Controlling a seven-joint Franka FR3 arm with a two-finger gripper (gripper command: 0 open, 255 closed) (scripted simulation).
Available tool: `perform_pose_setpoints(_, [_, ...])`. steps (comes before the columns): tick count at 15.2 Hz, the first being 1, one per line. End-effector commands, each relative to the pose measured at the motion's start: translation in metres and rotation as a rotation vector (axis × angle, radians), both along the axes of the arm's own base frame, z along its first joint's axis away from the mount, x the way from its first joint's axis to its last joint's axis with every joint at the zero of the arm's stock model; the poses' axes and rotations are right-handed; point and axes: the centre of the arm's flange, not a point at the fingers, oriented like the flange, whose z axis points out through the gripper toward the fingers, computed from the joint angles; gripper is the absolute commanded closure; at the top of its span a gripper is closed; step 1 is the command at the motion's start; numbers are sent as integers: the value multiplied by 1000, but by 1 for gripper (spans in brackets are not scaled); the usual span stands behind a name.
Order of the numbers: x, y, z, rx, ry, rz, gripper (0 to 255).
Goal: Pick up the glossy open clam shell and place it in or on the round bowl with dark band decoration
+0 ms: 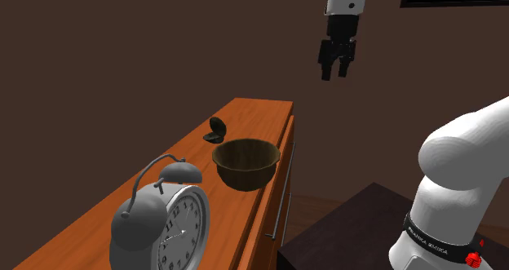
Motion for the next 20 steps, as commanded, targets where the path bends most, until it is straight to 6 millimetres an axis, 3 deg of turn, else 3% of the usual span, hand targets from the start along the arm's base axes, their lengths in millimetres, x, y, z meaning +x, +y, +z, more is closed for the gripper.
perform_pose_setpoints(1, [0,0,0,0,0,0,0])
perform_pose_setpoints(20, [164,127,-112,133,-18,-251,0])
